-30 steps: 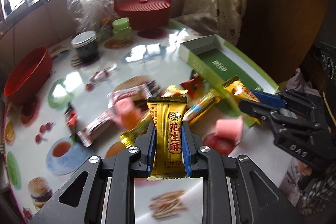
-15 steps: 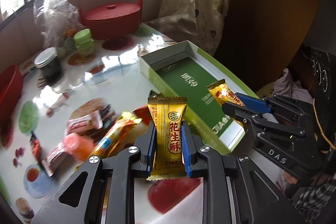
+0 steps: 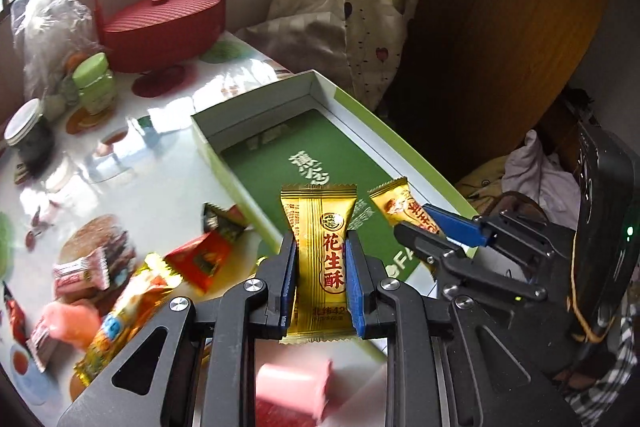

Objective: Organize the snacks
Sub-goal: 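Carry both packets over the green box and open both grippers to drop them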

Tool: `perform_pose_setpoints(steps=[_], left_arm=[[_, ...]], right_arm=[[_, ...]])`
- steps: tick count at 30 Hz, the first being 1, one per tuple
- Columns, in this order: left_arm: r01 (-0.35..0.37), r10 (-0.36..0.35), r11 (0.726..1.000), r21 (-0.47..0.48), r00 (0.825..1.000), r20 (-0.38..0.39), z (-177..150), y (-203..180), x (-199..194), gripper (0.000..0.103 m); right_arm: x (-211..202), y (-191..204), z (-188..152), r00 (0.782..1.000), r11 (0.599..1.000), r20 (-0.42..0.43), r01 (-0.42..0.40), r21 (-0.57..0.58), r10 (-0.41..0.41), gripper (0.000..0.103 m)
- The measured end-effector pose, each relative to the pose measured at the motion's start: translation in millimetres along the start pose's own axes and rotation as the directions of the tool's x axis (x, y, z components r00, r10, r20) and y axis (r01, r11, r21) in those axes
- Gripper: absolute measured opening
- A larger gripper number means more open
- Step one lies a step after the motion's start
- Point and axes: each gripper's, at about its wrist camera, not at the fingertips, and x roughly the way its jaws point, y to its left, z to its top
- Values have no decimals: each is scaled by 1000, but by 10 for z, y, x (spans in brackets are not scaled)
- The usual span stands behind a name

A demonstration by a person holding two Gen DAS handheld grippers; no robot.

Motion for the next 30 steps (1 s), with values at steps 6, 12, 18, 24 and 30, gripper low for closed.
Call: perform_pose_setpoints(steps=[6,12,18,24,30], left_arm=[[13,-14,1000,-13,999,-29,14,-80,206,23],[35,-36,999,-28,998,-51,28,-93,341,24],[36,-38,998,-44,998,-56,20,-59,386,27],[81,-82,996,-46,996,-33,11,-64,327,44],[106,-104,992,-72,994,37,-34,84,53,54]], right_arm=[[95,-64,-32,1000,1000,-24,7,9,-6,21],[135,-112,-52,1000,1000,-29,8,20,-8,22],[160,-117,-54,999,999,-34,26,22,-25,33],[150,-117,-59,999,999,-29,27,20,-26,43],[19,-73,-19,1000,999,15,26,22,-27,43]])
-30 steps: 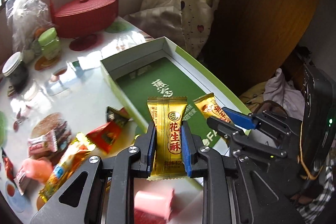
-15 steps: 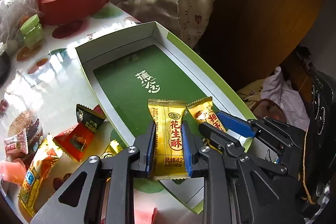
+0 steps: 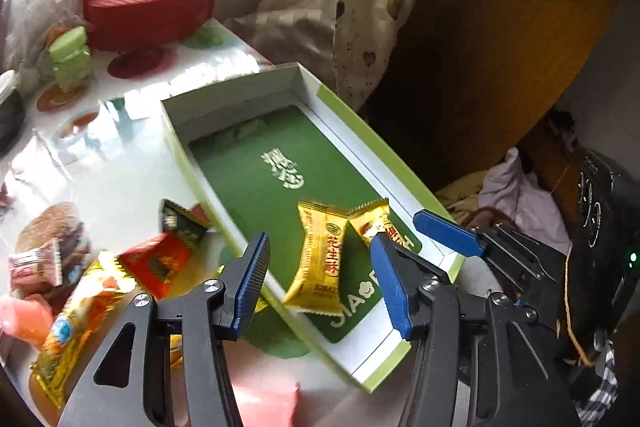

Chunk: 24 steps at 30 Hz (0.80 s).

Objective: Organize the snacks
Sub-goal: 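Carry both packets over the green box and open both grippers to drop them, then grasp the red jelly cup with pink lid with the right gripper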

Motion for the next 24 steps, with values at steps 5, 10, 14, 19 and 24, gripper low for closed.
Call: perform_pose_setpoints(steps=[5,10,14,19,24], left_arm=[[-36,39,997,-62,998,48,-40,273,-257,54],[-121,123,990,-78,992,24,-101,481,-275,54],[-116,118,987,-113,993,10,-203,600,-289,54],[-127,129,986,-105,992,14,-279,635,-374,54],[-132,138,984,-123,990,42,-332,724,-557,54]], right_arm=[[-94,190,58,997,997,35,-68,-35,69,43],[-31,346,69,994,992,9,-112,-53,113,43],[-39,419,52,992,991,8,-124,-54,125,43],[-116,521,17,983,980,9,-181,-81,182,43],[-192,731,-70,952,938,-35,-306,-162,305,43]])
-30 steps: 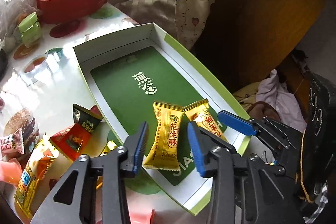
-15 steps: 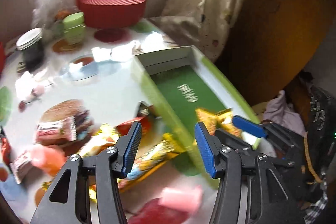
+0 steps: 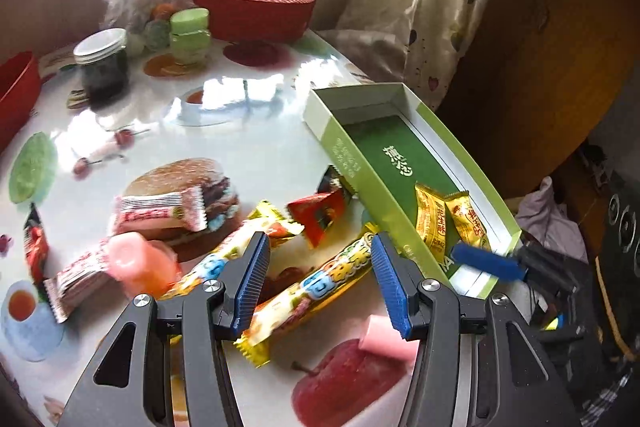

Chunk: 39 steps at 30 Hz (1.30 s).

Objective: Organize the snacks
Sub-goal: 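Grasp the red jelly cup with pink lid with the right gripper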

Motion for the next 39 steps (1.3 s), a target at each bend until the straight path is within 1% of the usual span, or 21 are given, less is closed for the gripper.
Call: perform_pose_setpoints(steps=[2,4,7,13,19,23,29,39], left_arm=[[-1,1,1000,-3,1000,7,-23,47,-63,54],[-9,9,1000,-7,1000,13,-48,83,-111,54],[-14,15,1000,-13,1000,16,-98,142,-168,54],[-19,19,999,-26,1000,15,-202,222,-230,54],[-16,17,999,-30,1000,17,-277,267,-291,54],[-10,10,999,-35,1000,17,-317,301,-317,54],[-12,13,999,-37,1000,14,-360,324,-333,54],[-50,50,999,-7,998,32,-416,304,-395,54]], right_arm=[[35,119,-44,1000,999,-20,-20,-45,19,43],[41,207,-79,1000,997,-21,-9,-83,7,44],[60,270,-109,999,995,-42,-35,-92,31,44],[61,396,-162,998,990,-53,-30,-135,23,44],[133,438,-179,997,987,-78,-9,-158,-3,49],[205,471,-211,994,983,-101,17,-184,-36,50],[231,490,-230,993,982,-113,21,-187,-43,50],[320,542,-285,988,983,-144,31,-182,-58,50]])
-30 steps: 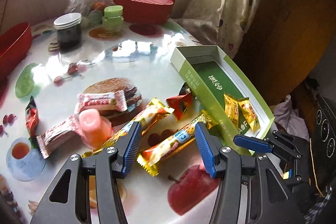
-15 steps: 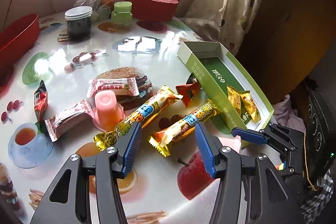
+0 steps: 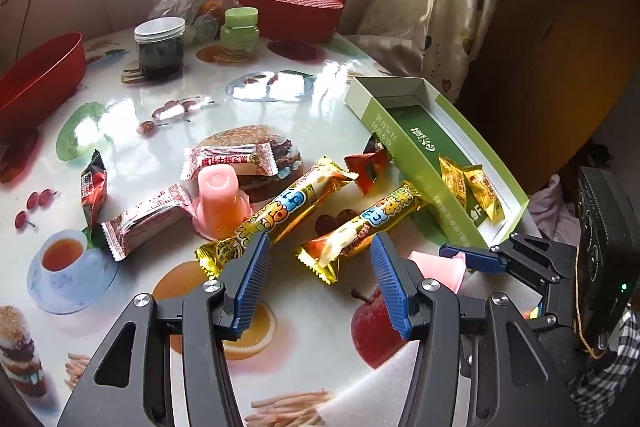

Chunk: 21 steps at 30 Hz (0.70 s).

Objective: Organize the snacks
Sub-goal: 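Grasp the red jelly cup with pink lid with the right gripper, then grasp a long yellow wafer bar with the left gripper while the right holds the cup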

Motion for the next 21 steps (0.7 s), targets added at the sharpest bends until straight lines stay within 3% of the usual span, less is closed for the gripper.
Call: perform_pose_setpoints(steps=[8,21], left_arm=[[-9,9,1000,15,1000,11,-29,10,-31,54],[-7,6,999,43,1000,18,-36,26,-12,54]], right_arm=[[45,34,-2,1000,1000,-4,3,24,-3,43],[50,41,-13,1000,997,9,-4,73,4,42]])
